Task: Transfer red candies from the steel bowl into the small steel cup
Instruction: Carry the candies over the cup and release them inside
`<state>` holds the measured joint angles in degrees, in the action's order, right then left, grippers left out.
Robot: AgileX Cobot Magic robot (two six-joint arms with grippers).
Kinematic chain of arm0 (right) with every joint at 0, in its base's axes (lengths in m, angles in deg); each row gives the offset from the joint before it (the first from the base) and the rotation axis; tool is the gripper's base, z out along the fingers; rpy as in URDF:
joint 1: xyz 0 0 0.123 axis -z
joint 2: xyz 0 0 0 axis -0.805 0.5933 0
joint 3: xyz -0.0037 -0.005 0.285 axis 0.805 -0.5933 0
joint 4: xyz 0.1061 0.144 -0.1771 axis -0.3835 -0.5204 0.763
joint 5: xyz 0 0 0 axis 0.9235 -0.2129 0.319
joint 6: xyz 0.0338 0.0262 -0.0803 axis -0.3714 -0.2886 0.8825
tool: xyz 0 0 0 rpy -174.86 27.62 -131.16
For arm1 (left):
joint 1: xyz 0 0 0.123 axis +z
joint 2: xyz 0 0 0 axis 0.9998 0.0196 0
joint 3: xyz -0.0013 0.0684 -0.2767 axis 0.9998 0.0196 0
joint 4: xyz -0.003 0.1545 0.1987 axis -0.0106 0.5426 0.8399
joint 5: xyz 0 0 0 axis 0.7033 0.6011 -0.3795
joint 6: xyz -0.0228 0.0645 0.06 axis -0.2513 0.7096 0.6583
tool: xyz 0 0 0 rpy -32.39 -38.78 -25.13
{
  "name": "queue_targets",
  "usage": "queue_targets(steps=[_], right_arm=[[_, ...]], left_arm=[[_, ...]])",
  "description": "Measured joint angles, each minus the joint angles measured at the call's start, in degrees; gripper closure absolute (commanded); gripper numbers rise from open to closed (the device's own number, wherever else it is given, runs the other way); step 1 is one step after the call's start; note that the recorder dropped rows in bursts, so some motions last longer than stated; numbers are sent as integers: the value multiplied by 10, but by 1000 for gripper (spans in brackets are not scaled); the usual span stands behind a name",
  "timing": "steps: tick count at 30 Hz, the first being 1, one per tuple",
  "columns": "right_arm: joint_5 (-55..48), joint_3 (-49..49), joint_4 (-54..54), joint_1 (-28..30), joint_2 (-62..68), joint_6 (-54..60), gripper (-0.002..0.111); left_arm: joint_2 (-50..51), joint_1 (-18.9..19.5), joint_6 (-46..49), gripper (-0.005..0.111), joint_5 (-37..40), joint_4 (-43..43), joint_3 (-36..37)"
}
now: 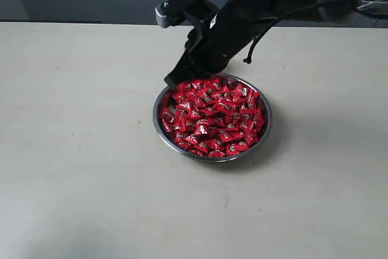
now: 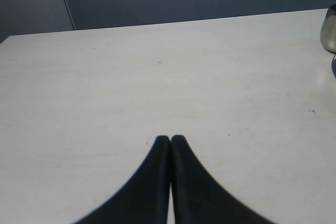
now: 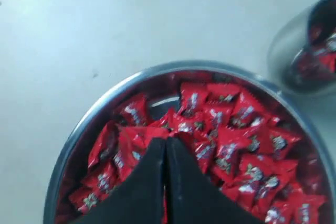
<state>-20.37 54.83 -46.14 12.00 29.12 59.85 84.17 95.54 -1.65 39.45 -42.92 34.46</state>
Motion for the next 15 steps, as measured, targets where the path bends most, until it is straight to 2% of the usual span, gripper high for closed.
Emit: queue_targets(steps=[8, 15], right_arm=[[111, 40, 5, 42, 20, -13, 108], [126, 144, 1, 81, 113, -14, 108]], left_arm=[[0, 0, 0, 106, 0, 0, 0], [0, 0, 0, 106, 0, 0, 0]])
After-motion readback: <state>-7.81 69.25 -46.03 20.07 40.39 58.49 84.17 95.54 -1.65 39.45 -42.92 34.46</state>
